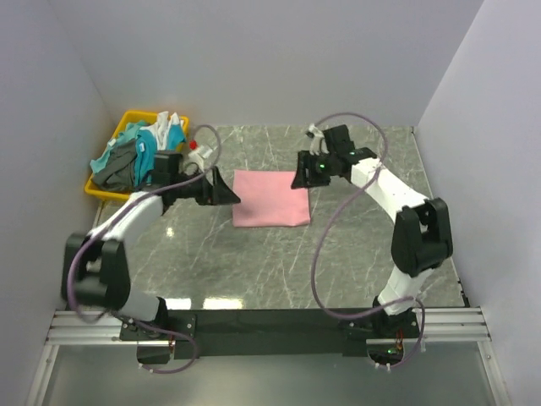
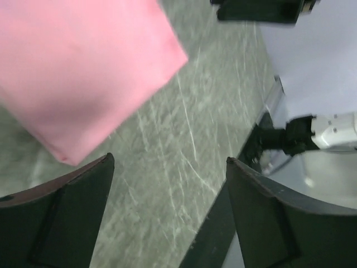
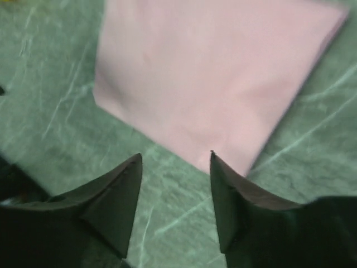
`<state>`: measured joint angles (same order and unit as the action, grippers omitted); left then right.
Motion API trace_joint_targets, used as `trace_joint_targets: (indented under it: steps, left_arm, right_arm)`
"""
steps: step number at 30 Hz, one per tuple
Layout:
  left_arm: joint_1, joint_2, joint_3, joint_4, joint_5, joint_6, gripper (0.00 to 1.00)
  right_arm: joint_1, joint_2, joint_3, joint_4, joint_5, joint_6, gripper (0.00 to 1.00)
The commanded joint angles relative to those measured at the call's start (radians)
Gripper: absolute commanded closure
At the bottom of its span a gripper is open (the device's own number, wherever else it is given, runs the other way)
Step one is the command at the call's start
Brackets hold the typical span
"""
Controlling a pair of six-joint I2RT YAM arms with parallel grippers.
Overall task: Fold and stack the t-shirts
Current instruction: Fold the tshirt, then neatly place the folded tshirt to the corner
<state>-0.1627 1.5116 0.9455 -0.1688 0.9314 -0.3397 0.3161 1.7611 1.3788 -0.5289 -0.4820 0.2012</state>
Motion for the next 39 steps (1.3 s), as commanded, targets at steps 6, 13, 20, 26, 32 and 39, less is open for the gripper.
trace_joint_targets:
  steps: [6, 13, 20, 26, 32, 39]
  left_arm:
    - [0.161, -0.295, 0.03, -0.216, -0.319, 0.099, 0.01]
    - [0.246, -0.41, -0.01, -0.281, -0.359, 0.149, 0.01]
    - [0.247, -0.465, -0.033, -0.304, -0.375, 0.166, 0.01]
    - [0.247, -0.462, -0.022, -0.301, -0.387, 0.197, 0.01]
    - [0.247, -0.406, 0.006, -0.267, -0.388, 0.208, 0.01]
    - [0.247, -0.357, 0.032, -0.267, -0.373, 0.215, 0.01]
  right_arm:
    - [0.369, 0.064, 0.166, -0.078, 0.575, 0.049, 0.3]
    - [0.442, 0.273, 0.233, -0.1, 0.619, 0.083, 0.3]
    - [0.368, 0.362, 0.224, -0.129, 0.568, 0.031, 0.32]
    - [0.169, 0.304, 0.186, -0.244, 0.527, -0.124, 0.35]
    - [-0.052, 0.259, 0.126, -0.284, 0.55, -0.303, 0.35]
    - [-0.309, 0.322, 0.135, -0.264, 0.523, -0.543, 0.36]
